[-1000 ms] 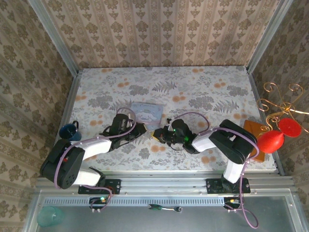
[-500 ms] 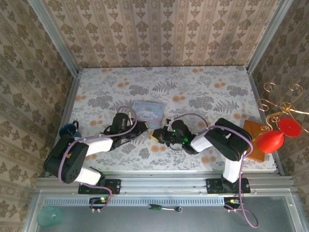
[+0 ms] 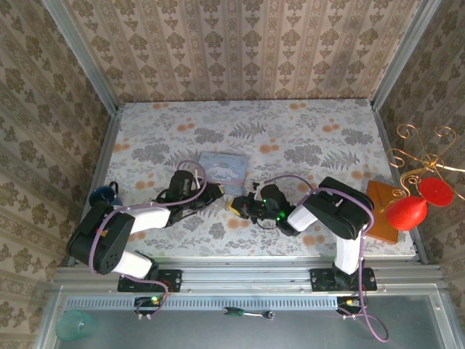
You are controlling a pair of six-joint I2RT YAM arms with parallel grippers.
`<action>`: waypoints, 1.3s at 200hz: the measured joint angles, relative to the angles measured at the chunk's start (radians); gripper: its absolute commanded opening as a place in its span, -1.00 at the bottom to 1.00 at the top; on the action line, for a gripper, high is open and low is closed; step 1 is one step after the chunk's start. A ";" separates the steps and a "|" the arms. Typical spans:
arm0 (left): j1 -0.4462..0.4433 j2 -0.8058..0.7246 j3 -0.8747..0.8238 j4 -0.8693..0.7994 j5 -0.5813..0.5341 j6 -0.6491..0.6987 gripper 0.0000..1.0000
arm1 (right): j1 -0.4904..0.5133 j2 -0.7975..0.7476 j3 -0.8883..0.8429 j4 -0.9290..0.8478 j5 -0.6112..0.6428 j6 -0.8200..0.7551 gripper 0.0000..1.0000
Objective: Unlock the padlock with the key
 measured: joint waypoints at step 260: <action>-0.002 0.019 -0.008 0.032 0.011 -0.023 -0.84 | -0.018 0.051 -0.016 0.103 0.003 0.037 -1.00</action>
